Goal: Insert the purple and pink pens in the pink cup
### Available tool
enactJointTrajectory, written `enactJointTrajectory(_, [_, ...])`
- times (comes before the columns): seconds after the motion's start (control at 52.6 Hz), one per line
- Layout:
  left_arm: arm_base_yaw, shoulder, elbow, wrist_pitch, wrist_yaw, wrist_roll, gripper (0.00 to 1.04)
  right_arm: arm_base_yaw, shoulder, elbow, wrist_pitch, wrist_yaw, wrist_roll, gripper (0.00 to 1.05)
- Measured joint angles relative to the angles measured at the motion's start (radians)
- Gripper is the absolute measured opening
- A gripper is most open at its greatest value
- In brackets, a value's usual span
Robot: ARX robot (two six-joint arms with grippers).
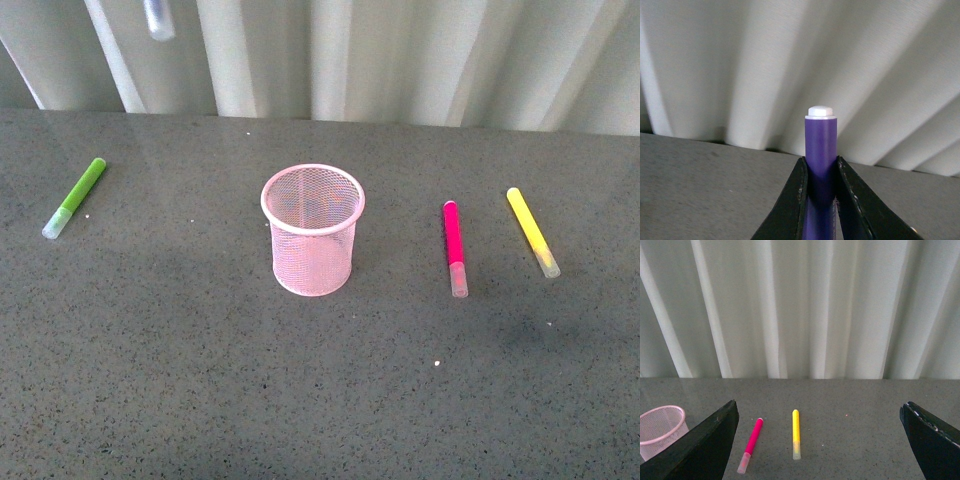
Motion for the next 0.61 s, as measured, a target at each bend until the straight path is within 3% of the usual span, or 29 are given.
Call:
enactJointTrajectory(0.095, [-0.132,-0.015,-0.095,0.114,-0.014,-0.063,0.13,0.0,0.0,0.0,0.0,0.0,0.0,0.98])
enactJointTrajectory(0.285, [-0.282,0.064,-0.124,0.274,-0.059,-0.133,0.13,0.0,0.0,0.0,0.0,0.0,0.0,0.98])
enactJointTrajectory(0.456, [-0.319,0.181,-0.124,0.38,-0.073,-0.168,0.13,0.0,0.0,0.0,0.0,0.0,0.0,0.98])
enactJointTrajectory(0.608, [-0.288,0.28,-0.109,0.454,-0.057,-0.186,0.13,0.0,0.0,0.0,0.0,0.0,0.0,0.98])
